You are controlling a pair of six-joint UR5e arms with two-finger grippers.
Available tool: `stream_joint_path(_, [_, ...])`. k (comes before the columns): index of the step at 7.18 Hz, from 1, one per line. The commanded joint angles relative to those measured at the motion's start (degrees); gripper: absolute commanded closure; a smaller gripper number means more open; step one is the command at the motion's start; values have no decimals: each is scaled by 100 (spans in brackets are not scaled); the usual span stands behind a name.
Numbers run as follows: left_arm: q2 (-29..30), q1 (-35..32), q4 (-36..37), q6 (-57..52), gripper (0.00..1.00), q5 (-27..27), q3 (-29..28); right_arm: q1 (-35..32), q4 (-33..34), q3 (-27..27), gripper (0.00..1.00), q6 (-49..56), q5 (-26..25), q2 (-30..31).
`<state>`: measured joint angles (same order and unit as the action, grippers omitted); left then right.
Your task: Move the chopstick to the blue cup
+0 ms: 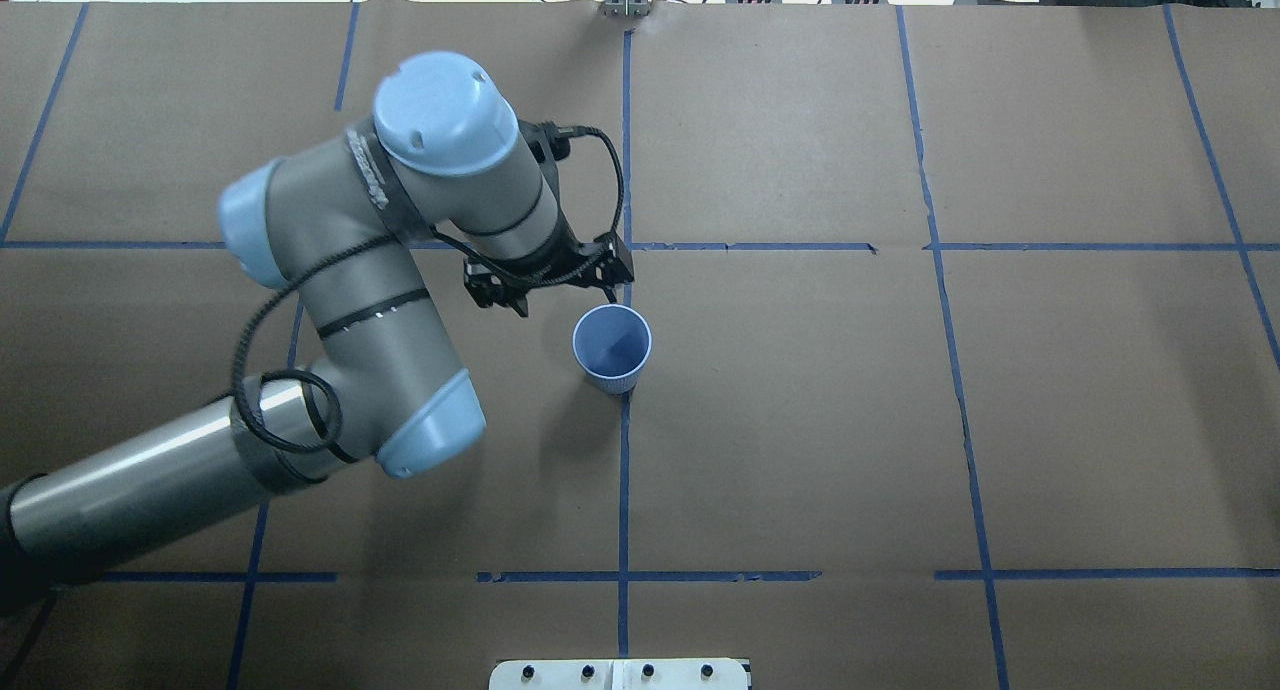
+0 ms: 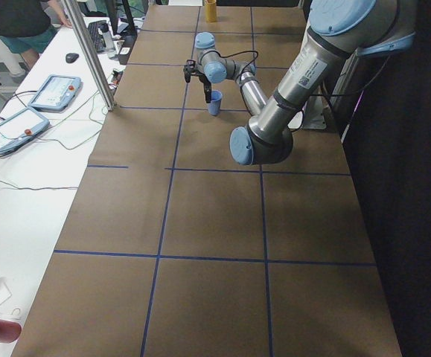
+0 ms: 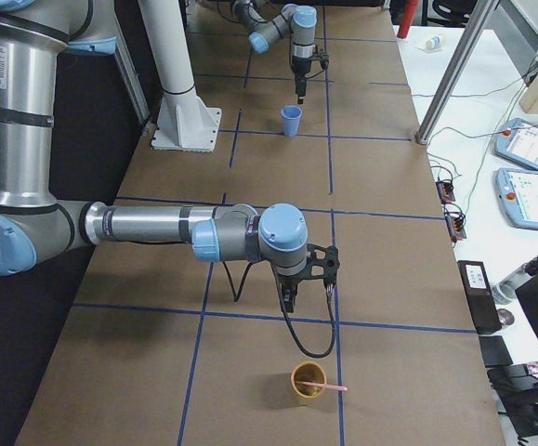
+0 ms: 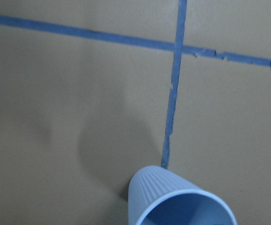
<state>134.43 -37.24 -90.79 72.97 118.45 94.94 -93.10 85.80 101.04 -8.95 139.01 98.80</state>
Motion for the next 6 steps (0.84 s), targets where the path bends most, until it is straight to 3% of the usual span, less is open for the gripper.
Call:
stream_joint_path(1, [-48, -851, 1189, -1015, 0, 545, 707, -146, -516, -372, 0, 51, -101, 105])
stream_joint_path(4, [-1308, -1714, 1573, -2922, 0, 574, 1629, -323, -2090, -1487, 0, -10, -636, -192])
stream_joint_path(6, [-1961, -2373, 1608, -4100, 0, 574, 1896, -437, -2426, -2173, 0, -10, -917, -614])
